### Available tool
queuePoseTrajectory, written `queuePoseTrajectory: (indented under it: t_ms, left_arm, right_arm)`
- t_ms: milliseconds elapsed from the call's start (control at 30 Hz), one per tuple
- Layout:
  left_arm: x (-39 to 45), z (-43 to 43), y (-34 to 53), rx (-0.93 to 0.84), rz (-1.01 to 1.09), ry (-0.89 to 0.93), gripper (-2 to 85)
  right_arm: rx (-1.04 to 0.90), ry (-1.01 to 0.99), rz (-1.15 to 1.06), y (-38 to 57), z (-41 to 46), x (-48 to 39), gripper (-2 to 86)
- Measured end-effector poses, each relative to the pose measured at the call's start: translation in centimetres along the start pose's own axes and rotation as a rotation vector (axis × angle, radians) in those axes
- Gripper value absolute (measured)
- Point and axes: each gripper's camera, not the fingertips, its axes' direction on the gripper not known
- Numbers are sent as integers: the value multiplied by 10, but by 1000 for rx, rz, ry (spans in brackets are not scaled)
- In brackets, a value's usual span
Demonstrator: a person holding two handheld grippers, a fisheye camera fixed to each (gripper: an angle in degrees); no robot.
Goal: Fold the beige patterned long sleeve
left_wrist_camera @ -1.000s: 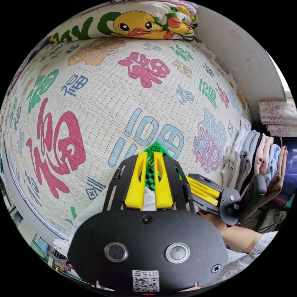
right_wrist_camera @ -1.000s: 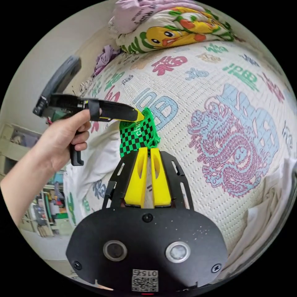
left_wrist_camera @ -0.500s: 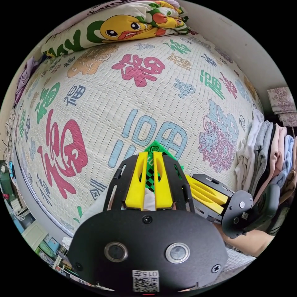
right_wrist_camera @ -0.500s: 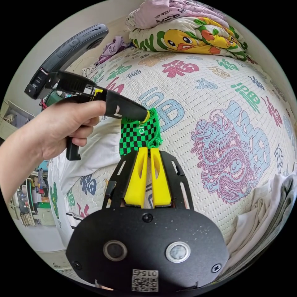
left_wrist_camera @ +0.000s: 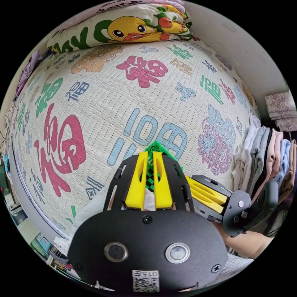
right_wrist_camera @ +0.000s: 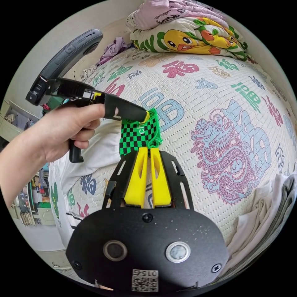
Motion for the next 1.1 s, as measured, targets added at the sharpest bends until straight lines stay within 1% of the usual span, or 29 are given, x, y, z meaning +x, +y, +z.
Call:
queuePoseTrajectory:
  t_ms: [100,167,267,367,433,500,600,667,700,767,900,967,1000,1067,1100]
  left_arm:
    - [-14,-2,10,21,-81,82,18]
    - [-7,-4,18,38,23,19,17]
    - [2,-9,34,91,97,-76,15]
    - [2,-15,53,150,110,-106,11]
    - [0,-23,65,176,128,-112,8]
    - [-9,-35,79,198,128,-81,6]
    - [-44,-73,123,360,1,83,5]
    - [-78,-104,172,485,-119,249,5]
    - [-85,-111,185,509,-140,281,5]
    - [-106,-139,245,610,-208,357,6]
    - [-124,-167,342,692,-350,411,10]
    - [-131,-176,407,702,-492,453,17]
    - [-131,-177,423,705,-529,464,20]
    - [-131,-177,483,705,-666,563,50]
    - [-131,-175,496,697,-697,604,62]
  right_arm:
    - [-33,-29,72,6,33,16,4]
    - [-40,-21,71,14,53,21,4]
    - [48,24,76,45,85,23,4]
    - [61,98,34,65,117,20,4]
    - [49,77,42,73,133,29,4]
    - [58,10,72,84,143,46,4]
    - [144,-100,33,109,139,49,4]
    - [172,-138,-29,126,140,37,4]
    - [186,-164,-75,138,143,25,4]
    - [189,-210,-137,158,152,4,4]
    - [149,-300,-277,216,194,-52,3]
    - [105,-326,-323,245,223,-74,3]
    - [75,-341,-346,264,244,-88,3]
    - [26,-360,-378,294,277,-106,3]
    - [1,-376,-397,312,296,-118,3]
